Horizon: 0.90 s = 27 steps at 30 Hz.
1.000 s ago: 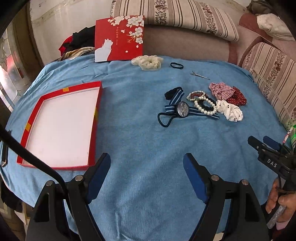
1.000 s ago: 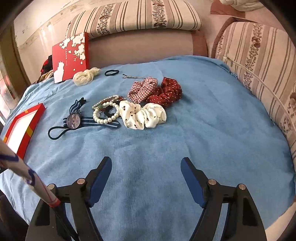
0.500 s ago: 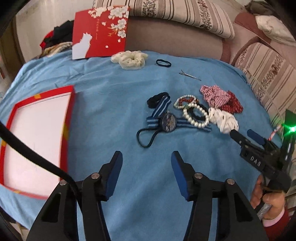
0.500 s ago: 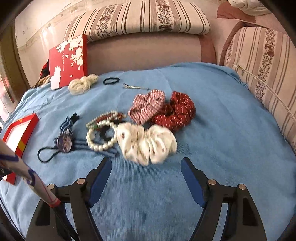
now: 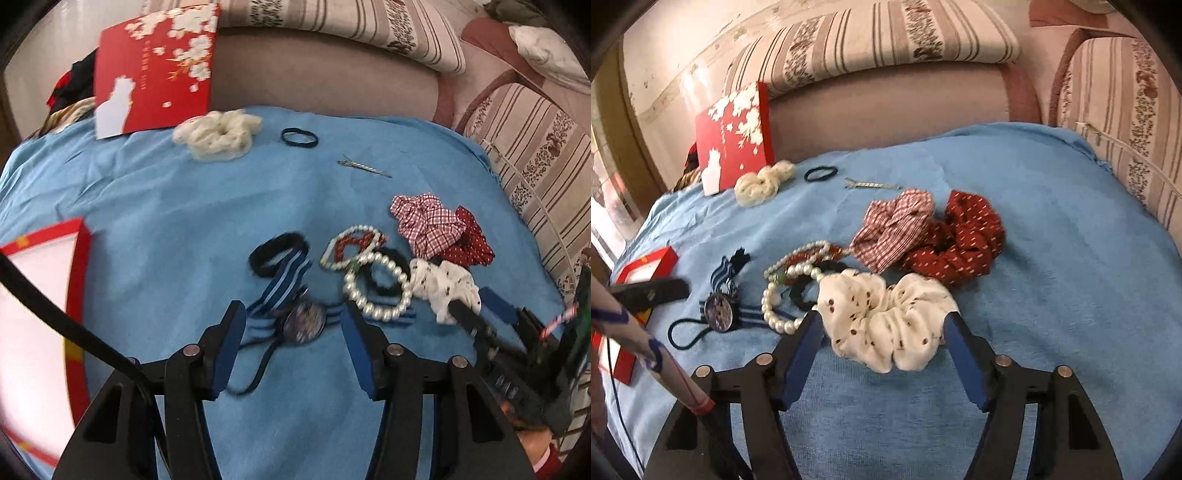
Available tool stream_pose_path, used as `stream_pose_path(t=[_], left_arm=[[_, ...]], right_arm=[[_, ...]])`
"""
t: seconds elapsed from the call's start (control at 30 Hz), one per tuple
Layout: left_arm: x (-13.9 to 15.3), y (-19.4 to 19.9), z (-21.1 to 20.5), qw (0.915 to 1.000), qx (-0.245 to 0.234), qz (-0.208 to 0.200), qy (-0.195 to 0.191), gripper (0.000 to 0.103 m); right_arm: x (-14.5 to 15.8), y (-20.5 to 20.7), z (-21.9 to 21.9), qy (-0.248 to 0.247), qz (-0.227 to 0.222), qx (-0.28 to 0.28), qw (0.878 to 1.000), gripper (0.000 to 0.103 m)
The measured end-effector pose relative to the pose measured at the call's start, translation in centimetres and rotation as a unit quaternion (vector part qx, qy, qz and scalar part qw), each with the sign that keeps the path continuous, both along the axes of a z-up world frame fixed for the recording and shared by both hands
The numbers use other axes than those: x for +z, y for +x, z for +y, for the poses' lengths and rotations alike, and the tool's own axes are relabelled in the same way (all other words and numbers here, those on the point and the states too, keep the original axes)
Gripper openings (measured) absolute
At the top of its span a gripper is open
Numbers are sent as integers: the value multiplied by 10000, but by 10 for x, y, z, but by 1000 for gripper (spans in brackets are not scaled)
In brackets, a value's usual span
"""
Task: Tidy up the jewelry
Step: 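Grasp the plaid scrunchie with the left tool while the right tool grasps the white polka-dot scrunchie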
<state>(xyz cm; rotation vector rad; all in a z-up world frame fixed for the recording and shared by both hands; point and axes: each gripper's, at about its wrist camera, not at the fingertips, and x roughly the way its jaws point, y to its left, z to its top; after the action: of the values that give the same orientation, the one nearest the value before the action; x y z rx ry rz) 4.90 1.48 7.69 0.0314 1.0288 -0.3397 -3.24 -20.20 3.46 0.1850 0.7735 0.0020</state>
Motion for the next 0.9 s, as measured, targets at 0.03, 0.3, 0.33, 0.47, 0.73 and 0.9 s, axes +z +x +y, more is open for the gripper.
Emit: stream_pose_path(t=[0.03, 0.3, 0.33, 0.47, 0.73, 0.9], left_arm=[[-1, 5, -5, 10000, -61, 24, -33, 53], [-8, 48, -59, 9972, -671, 281, -166, 53], [-8, 54, -67, 9965, -744, 325, -207, 53], [-11, 83, -107, 9918, -1061, 578, -422, 53], [-57, 122, -161, 9772, -1386, 1363, -858, 53], [-67, 120, -171, 9772, -1359, 1350, -917, 24]], right_arm=[[-2, 0, 1, -34, 29, 14, 10000, 71], [-10, 5, -6, 159, 265, -48, 9995, 62], [-11, 6, -8, 239, 300, -72, 9992, 62], [-14, 6, -17, 538, 378, -151, 9977, 57], [-16, 10, -23, 801, 449, -199, 9956, 52], [-13, 12, -19, 690, 430, -122, 9966, 28]])
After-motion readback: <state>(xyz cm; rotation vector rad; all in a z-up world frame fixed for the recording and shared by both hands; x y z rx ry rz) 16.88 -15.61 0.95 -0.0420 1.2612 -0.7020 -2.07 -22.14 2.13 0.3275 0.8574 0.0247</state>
